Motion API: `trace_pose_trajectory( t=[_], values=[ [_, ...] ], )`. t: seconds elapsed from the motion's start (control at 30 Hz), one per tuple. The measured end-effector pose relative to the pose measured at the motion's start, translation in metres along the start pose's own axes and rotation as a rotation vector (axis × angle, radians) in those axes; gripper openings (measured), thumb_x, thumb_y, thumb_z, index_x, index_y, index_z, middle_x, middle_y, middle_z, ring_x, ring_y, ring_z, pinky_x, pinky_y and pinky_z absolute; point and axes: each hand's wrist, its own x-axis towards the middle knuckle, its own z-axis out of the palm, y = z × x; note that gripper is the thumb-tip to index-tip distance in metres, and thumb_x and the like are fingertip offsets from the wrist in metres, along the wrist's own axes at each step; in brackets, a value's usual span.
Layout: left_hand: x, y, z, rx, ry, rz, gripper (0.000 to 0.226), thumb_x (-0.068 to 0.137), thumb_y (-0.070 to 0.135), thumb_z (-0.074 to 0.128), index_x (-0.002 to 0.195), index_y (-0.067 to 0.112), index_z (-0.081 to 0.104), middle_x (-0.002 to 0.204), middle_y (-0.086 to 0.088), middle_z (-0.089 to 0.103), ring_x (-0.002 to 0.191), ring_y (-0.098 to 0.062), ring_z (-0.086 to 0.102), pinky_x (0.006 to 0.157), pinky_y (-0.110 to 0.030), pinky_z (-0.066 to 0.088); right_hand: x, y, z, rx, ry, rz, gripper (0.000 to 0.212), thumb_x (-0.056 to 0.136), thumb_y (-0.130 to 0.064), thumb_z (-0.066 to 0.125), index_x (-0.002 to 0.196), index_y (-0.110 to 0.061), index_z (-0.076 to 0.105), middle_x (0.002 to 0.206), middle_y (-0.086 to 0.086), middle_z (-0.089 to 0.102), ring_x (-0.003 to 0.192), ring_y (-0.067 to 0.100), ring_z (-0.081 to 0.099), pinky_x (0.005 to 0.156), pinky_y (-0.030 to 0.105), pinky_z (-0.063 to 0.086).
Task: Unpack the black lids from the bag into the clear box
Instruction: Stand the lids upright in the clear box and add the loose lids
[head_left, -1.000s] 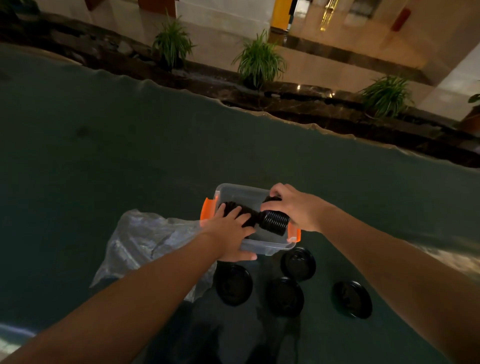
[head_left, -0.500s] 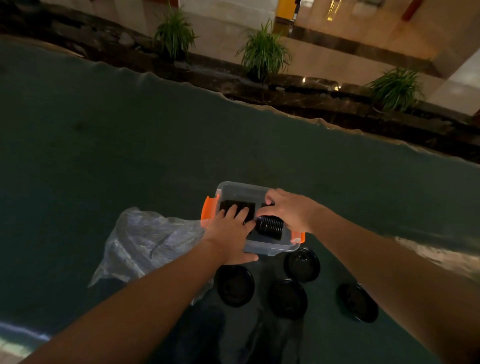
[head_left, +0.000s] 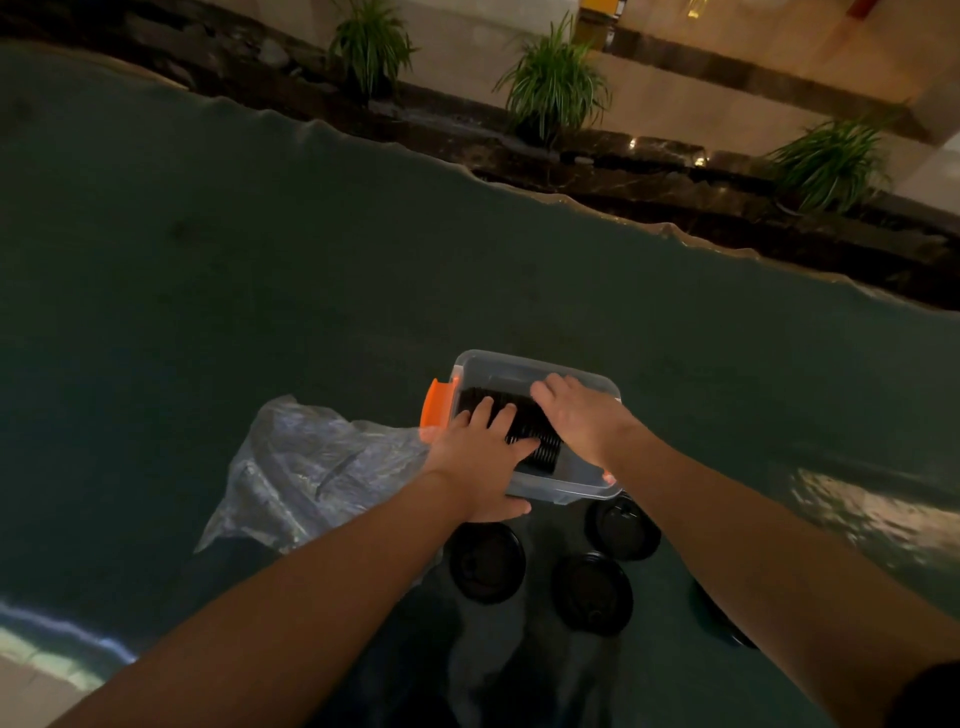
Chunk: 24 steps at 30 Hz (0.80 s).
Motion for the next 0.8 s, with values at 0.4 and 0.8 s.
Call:
trace_pose_trajectory(
  t=[0.4, 0.8],
  values=[
    [0.002, 0.004, -0.009, 0.039, -0.044, 0.074, 0.082, 0.087, 0.072, 0.053, 0.156, 0.045, 0.019, 0.170, -0.008, -0.001, 0.151, -0.048, 0.000, 0.116, -0.067, 0.022, -0.003, -0.008, 0.011, -0.147, 0.016, 0.160, 0.047, 0.091, -0.014, 0.062, 0.131, -0.012, 0.037, 0.113, 0.013, 0.062, 0.105, 0.032, 0.058, 0.081, 0.043, 0.054],
    [0.003, 0.003, -0.019, 0.129, -0.032, 0.164, 0.084, 0.085, 0.073, 0.052, 0.156, 0.036, 0.028, 0.153, -0.005, 0.027, 0.135, -0.034, 0.027, 0.099, -0.061, 0.039, -0.005, -0.001, 0.008, 0.105, 0.002, 0.133, 0.048, 0.091, -0.004, 0.057, 0.131, -0.015, 0.035, 0.085, 0.008, 0.057, 0.079, 0.030, 0.061, 0.070, 0.047, 0.057]
  ],
)
